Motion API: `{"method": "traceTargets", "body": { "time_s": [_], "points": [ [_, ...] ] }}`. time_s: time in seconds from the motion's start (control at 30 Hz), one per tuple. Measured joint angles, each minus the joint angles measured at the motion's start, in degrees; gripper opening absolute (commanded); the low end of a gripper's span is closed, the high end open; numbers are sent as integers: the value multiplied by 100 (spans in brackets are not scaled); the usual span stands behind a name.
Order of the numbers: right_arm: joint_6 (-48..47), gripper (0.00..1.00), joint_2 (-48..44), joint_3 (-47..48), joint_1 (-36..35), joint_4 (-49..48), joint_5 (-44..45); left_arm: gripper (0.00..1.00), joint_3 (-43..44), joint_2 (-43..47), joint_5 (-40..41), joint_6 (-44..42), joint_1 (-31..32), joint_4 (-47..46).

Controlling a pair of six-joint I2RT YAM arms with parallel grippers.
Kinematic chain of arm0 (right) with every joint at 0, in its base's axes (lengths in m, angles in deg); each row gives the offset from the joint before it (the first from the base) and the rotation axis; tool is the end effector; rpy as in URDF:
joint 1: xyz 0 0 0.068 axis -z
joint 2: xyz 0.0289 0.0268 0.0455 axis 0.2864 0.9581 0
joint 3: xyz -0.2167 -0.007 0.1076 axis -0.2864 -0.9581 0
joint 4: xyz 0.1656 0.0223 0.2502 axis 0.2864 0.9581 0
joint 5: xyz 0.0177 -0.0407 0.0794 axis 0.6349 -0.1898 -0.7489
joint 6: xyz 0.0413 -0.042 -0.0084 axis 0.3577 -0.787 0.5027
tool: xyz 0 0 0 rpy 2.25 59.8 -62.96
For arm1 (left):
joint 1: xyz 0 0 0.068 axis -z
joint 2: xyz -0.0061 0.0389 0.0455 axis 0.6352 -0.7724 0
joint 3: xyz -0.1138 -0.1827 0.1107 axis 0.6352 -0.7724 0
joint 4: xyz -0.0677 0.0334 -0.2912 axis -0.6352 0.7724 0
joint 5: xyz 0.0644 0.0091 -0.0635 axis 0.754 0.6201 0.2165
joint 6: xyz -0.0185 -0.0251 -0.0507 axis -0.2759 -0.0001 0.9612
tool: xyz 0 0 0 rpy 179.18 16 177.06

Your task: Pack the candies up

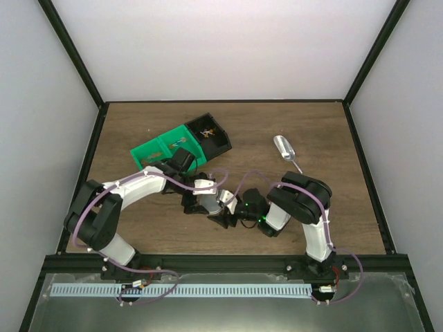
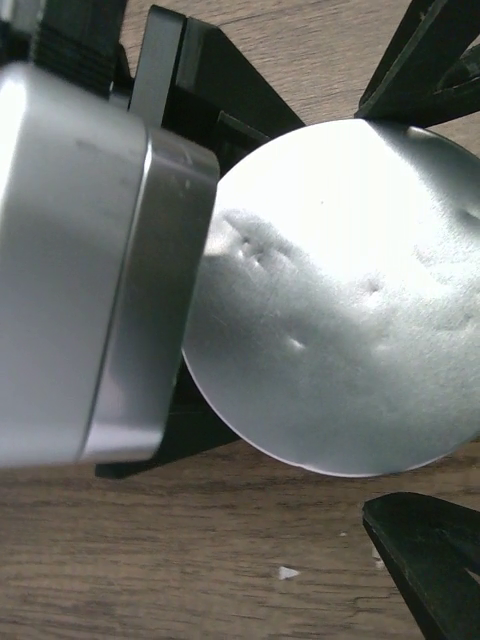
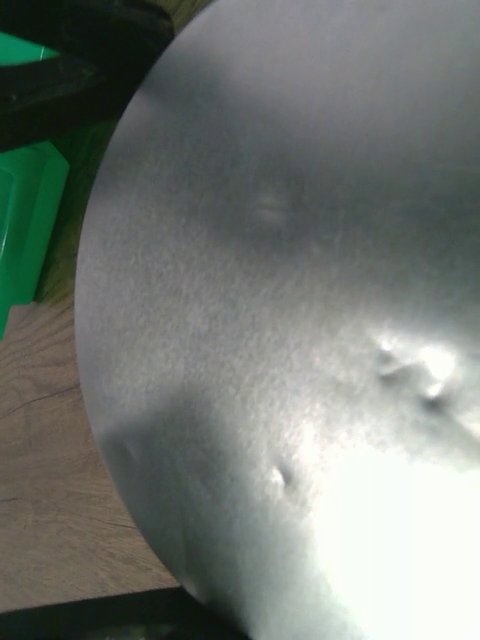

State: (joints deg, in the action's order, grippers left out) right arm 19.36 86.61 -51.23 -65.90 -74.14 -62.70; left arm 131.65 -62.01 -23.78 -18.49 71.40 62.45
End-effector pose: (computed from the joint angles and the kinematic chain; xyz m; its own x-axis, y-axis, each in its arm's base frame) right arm 0.1679 0.2201 -0.0058 -0.0932 -0.3378 -0.9366 -0.9567 0.2911 -0.0097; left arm 0.2598 -0.1907 0.1113 0.1131 0.7739 -0.6231 0.9919 -0.1243 0.0256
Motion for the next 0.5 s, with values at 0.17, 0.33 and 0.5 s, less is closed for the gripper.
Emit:
{"method": "traceTargets", "body": {
  "time_s": [0.17, 0.33, 0.5],
  "points": [
    [83, 50, 0, 50, -7, 46, 15, 100, -420, 461, 192, 881, -22, -385],
    [197, 50, 4, 144, -42, 133, 90, 100, -1069, 1268, 680, 2162, 87, -1187],
    [269, 50, 24, 254, -76, 216, 251, 100, -1274, 1309, 1268, 3259, 411, -1805]
  ]
}}
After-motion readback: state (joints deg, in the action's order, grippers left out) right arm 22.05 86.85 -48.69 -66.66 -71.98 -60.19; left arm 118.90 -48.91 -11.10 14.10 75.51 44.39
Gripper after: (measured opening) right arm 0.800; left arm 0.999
